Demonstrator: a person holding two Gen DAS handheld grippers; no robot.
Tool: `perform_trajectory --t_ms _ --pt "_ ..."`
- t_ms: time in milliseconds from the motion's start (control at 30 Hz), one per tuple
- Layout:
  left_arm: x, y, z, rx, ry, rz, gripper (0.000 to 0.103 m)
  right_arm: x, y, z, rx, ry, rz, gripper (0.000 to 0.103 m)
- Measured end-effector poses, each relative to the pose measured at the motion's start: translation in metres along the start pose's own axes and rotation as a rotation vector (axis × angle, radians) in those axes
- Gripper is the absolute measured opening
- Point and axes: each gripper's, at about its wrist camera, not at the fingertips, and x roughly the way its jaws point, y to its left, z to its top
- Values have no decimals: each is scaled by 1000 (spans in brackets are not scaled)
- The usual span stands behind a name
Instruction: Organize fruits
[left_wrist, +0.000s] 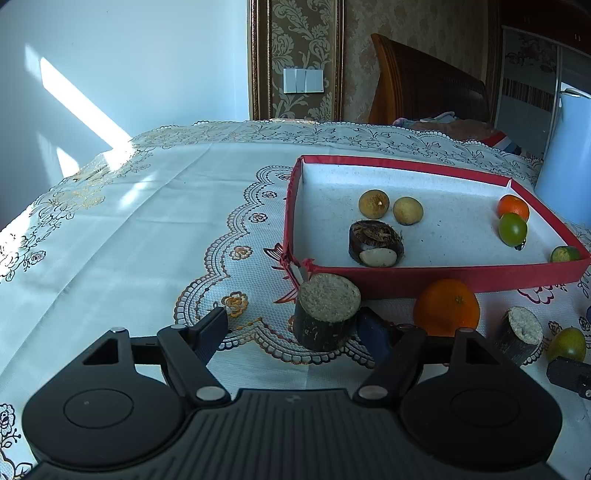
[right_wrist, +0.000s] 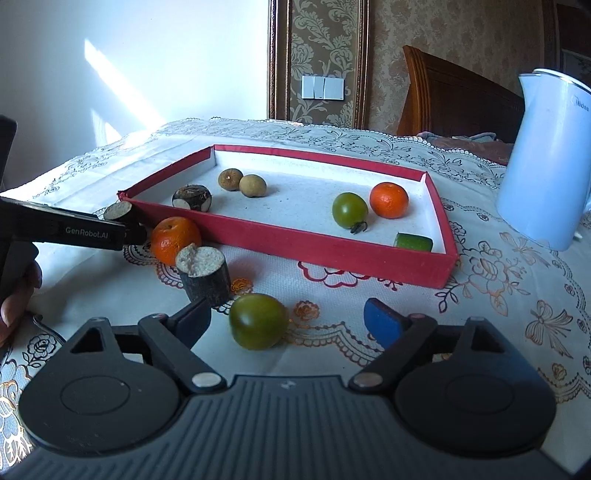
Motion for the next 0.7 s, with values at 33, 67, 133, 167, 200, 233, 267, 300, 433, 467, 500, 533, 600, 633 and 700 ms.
perform_trajectory --t_ms 33,67,133,167,200,233,267,300,433,467,500,533,600,633,700 --pt "0 0 0 0 0 0 77 2 1 0 0 11 0 79" --pt "0 0 0 0 0 0 77 4 0 1 2 23 4 72" --pt "0 0 0 -2 0 -1 77 8 0 1 5 38 12 61" --pt "0 0 0 -2 0 -1 77 8 1 2 4 36 12 61" --pt "-1 0 0 -2 -1 -1 77 8 1 2 1 35 14 60" --pt "-1 0 0 -2 -1 -2 77 8 2 2 -1 35 13 59" --pt "-1 0 0 -4 -2 -3 77 8 2 2 -3 34 12 56" --pt "-1 1 0 -7 -3 -6 77 8 2 2 -5 34 13 54" --pt "-1 0 0 -6 -8 -18 77 9 2 2 -1 36 13 49" --pt "-2 0 -1 -7 -10 -25 77 9 2 2 0 37 13 49" --pt "-3 0 -1 -5 -14 -35 77 10 2 3 2 38 13 49" --pt "-5 0 -2 0 -19 -45 77 11 2 4 3 40 12 49" --pt "-6 -3 -2 16 -27 -50 77 13 2 6 4 43 11 49" --pt "-5 -5 -2 23 -23 -51 77 15 3 7 6 43 11 49" --pt "-4 -5 -2 25 -15 -55 77 15 3 7 6 42 10 49"
